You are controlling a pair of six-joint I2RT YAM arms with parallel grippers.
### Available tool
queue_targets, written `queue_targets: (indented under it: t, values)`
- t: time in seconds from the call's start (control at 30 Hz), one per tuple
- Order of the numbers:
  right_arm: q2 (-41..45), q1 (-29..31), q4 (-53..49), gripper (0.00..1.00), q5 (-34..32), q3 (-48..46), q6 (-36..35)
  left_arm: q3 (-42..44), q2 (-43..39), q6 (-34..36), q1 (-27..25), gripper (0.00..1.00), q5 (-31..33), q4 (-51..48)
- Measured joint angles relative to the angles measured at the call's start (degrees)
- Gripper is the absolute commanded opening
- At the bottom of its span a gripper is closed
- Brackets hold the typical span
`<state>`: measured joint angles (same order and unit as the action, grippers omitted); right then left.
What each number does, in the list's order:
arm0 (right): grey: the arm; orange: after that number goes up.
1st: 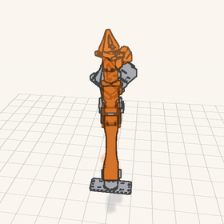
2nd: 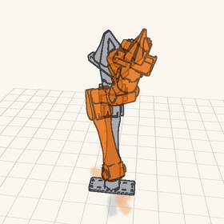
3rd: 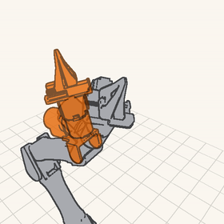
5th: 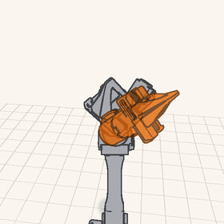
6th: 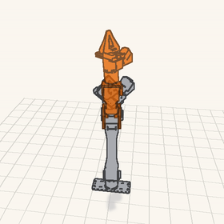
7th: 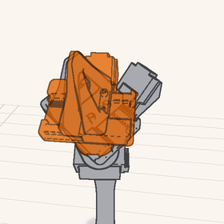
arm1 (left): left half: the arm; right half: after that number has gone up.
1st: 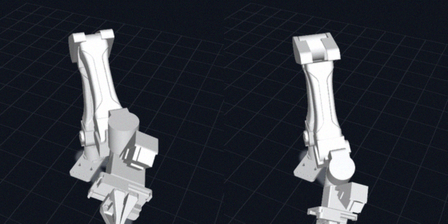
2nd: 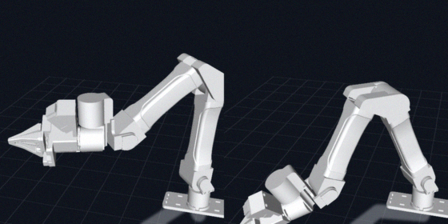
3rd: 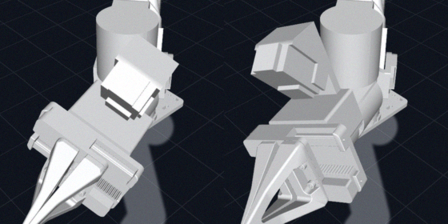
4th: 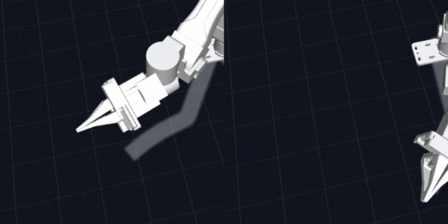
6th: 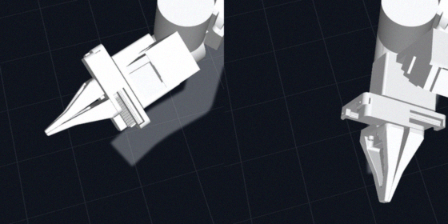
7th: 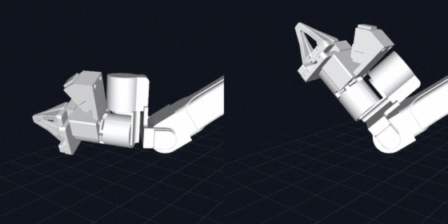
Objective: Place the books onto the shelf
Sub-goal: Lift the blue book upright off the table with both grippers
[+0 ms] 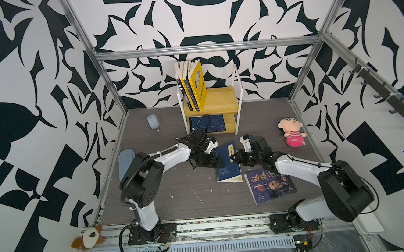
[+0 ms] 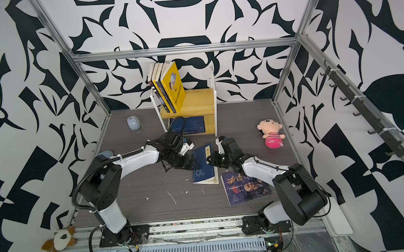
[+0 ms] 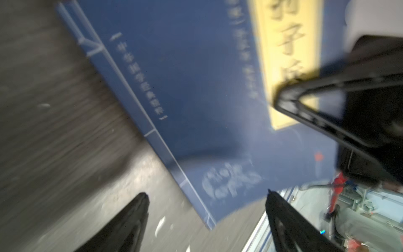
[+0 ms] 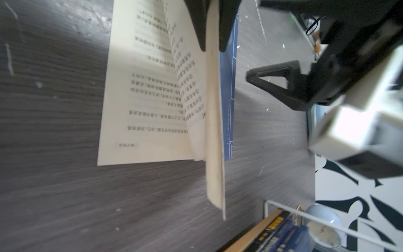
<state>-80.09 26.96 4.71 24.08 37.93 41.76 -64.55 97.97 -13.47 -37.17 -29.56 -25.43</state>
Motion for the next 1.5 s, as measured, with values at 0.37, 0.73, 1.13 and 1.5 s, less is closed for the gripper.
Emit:
queue_targets:
  t: [0.37,0.73,1.13,1.5]
  values:
    - [4.8,-0.3,-9.8,0.00,11.2,10.1,-23.1,1.0,-19.1,14.2,15.8,1.00,-6.2,-7.5]
    - [7.8,0.5,-3.1,0.00,25.9,10.0,-36.4,5.8,-22.8,15.8,22.7,1.00,-15.3,-8.8]
    - [-1.2,5.0,-3.5,0.00,30.9,16.9,-44.2,6.0,-22.8,10.9,22.7,0.43,-26.1,-7.2]
    - [-4.7,5.0,-6.3,1.00,21.6,23.0,-45.6,11.1,-26.6,5.3,26.6,0.00,-25.7,-3.5]
